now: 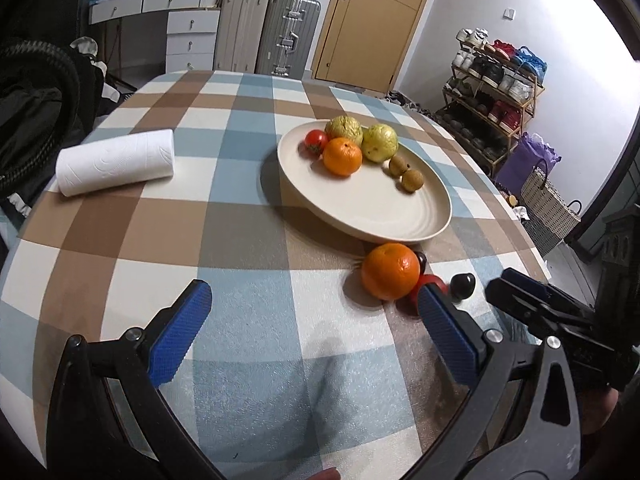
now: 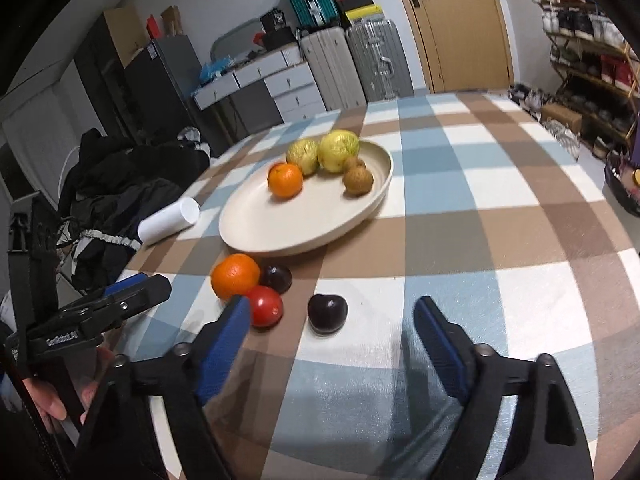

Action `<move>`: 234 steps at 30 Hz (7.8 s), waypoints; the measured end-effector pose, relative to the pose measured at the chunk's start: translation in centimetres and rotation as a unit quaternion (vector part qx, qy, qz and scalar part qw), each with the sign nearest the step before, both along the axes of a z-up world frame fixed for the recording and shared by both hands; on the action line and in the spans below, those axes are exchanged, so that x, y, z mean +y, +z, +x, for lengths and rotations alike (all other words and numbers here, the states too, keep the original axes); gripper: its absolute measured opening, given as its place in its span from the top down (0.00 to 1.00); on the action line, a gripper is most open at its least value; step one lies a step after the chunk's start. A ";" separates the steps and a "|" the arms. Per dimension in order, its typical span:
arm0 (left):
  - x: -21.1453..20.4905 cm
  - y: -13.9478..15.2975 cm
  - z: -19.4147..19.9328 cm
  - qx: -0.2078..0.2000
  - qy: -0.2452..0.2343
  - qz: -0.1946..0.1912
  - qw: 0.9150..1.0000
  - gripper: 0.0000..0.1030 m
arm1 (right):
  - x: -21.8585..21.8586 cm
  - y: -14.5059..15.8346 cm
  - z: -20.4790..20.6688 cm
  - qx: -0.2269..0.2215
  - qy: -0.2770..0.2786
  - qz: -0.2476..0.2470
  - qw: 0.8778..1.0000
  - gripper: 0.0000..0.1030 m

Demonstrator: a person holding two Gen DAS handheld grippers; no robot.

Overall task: Organize fruits
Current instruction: 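Grasp a dark purple plum with the right tool while the left tool grasps the orange, then carry the plum and orange onto the cream plate and open both tools, then withdraw both tools from the plate toward the last tomato and plum, then grasp the red tomato with the left tool while the right tool grasps the dark plum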

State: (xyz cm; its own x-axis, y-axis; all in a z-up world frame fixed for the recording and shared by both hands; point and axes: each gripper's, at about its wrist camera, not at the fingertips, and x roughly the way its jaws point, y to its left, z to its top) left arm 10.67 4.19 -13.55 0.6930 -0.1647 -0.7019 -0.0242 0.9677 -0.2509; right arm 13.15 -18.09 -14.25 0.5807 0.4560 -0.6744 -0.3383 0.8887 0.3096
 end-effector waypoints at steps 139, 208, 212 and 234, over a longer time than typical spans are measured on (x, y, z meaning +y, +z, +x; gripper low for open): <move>2.5 -0.9 18.9 0.009 -0.125 -0.025 0.992 0.63 | 7.7 1.0 16.8 -0.005 0.074 -0.016 0.997 0.63; -9.5 -0.2 2.6 0.020 -0.144 0.049 0.988 0.17 | -5.9 2.1 -4.1 -0.039 -0.105 0.005 0.994 0.00; -9.6 -0.8 3.0 0.037 -0.157 0.037 0.986 0.44 | -5.6 2.0 -4.0 -0.036 -0.101 0.004 0.994 0.00; -5.5 -0.7 1.7 0.031 -0.159 -0.035 0.986 0.73 | -2.3 1.7 -2.9 -0.024 -0.054 0.002 0.998 0.00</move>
